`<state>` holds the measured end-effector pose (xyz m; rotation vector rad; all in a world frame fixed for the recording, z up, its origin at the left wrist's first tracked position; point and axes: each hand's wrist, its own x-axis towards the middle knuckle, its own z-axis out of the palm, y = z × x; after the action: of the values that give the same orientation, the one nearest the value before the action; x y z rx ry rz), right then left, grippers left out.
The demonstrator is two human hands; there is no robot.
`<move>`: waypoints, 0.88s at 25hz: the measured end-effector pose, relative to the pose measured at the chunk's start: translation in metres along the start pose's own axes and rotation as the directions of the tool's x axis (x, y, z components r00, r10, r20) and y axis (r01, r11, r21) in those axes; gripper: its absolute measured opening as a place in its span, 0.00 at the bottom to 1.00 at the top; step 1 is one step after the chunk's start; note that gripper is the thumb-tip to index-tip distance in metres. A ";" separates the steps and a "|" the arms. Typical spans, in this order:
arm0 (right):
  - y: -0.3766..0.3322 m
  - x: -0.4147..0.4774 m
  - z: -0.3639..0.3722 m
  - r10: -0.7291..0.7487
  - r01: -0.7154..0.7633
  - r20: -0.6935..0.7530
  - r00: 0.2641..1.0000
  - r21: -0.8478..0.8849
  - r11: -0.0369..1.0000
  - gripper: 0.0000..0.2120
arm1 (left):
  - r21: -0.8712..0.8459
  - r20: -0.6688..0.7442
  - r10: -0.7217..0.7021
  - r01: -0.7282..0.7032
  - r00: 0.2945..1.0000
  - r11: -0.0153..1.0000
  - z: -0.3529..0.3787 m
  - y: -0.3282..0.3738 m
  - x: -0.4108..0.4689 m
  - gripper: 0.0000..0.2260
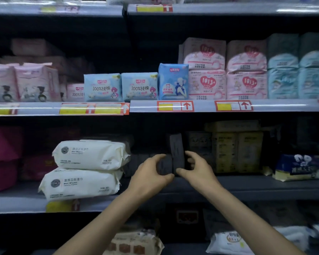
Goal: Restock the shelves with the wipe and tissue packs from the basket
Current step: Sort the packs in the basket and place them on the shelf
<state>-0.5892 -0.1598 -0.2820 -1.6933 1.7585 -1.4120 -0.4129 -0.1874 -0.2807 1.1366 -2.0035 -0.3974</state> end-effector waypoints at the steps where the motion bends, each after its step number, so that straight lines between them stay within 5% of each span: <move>1: 0.001 -0.011 -0.003 -0.025 0.026 0.026 0.999 -0.074 0.997 0.40 | 0.113 0.038 0.023 -0.027 0.999 0.993 -0.005 -0.002 -0.012 0.39; 4: 0.009 -0.039 -0.010 -0.086 0.105 0.075 0.993 -0.310 0.945 0.47 | 0.358 0.137 0.057 -0.103 0.989 0.928 -0.014 -0.014 -0.044 0.46; 9: 0.022 -0.083 -0.020 -0.108 0.163 0.135 0.985 -0.518 0.840 0.56 | 0.482 0.153 0.109 -0.170 0.982 0.859 -0.021 -0.031 -0.093 0.50; 17: 0.088 -0.211 0.004 -0.119 0.266 0.360 0.925 -0.391 0.881 0.48 | 0.381 0.185 0.202 -0.259 0.962 0.888 0.016 -0.093 -0.225 0.35; 20: 0.134 -0.254 0.039 -0.008 0.261 0.544 0.839 -0.389 0.884 0.44 | 0.316 0.300 0.064 -0.163 0.952 0.935 0.050 -0.138 -0.281 0.24; 22: 0.170 -0.275 0.072 0.137 0.272 0.714 0.687 -0.427 0.862 0.40 | 0.285 0.416 -0.068 -0.059 0.907 0.957 0.079 -0.165 -0.312 0.22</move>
<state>-0.5625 0.0218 -0.5581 -2.1729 1.6257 -0.1341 -0.2855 -0.0281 -0.5787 1.3210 -2.5049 -0.3832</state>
